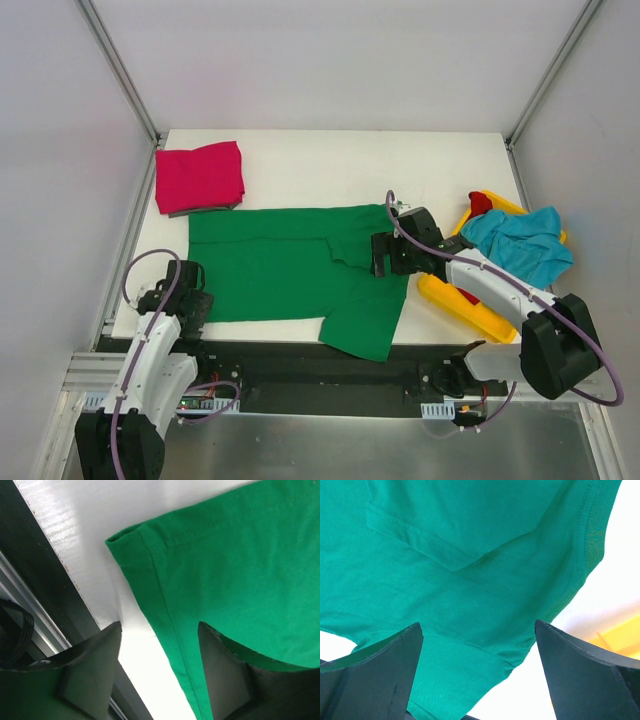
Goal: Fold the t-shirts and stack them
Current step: Grap the side of the flattened tshirt closest away from the robot with both arms
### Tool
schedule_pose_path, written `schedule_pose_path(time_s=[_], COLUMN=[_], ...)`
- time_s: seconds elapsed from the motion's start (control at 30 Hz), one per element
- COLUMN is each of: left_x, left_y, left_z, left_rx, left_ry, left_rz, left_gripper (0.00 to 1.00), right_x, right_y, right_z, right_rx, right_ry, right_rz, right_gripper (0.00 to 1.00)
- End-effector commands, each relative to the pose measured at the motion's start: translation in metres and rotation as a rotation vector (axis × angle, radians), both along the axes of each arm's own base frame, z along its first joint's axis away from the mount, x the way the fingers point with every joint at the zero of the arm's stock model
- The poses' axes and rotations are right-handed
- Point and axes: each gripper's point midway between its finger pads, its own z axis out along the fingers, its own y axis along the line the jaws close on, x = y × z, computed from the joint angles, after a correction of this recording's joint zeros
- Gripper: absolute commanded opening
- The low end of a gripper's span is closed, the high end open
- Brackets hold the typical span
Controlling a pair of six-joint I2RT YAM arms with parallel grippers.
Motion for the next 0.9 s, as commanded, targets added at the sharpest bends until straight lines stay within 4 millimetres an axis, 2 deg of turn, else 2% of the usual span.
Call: schedule_pose_path(time_s=[0.0, 0.1, 0.3, 0.33, 0.4, 0.57, 0.7, 0.87], left_x=[0.007, 0.008, 0.010, 0.011, 0.012, 0.013, 0.016, 0.018], left_y=[0.007, 0.009, 0.015, 0.012, 0.009, 0.006, 0.006, 0.005], left_z=[-0.009, -0.013, -0.013, -0.014, -0.013, -0.011, -0.006, -0.002], left_rx=[0.035, 0.042, 0.079, 0.065, 0.049, 0.037, 0.041, 0.043], left_ry=[0.001, 0.015, 0.002, 0.001, -0.006, -0.034, -0.068, -0.086], left_rz=[0.037, 0.041, 0.041, 0.032, 0.023, 0.002, -0.018, -0.041], left_gripper=[0.56, 0.42, 0.31, 0.24, 0.02, 0.00, 0.00, 0.00], right_x=[0.004, 0.004, 0.003, 0.003, 0.003, -0.003, -0.038, -0.122], right_y=[0.000, 0.000, 0.002, 0.002, -0.001, -0.001, 0.016, 0.044], right_z=[0.000, -0.002, -0.006, -0.006, -0.007, -0.004, 0.003, -0.002], right_rx=[-0.013, -0.015, -0.015, -0.017, -0.027, -0.037, -0.072, -0.084], right_ry=[-0.018, -0.010, 0.009, 0.009, 0.013, 0.023, -0.004, 0.050], right_rz=[-0.001, -0.001, 0.009, 0.006, -0.011, 0.004, 0.201, 0.555], right_gripper=[0.96, 0.96, 0.96, 0.96, 0.96, 0.96, 0.97, 0.99])
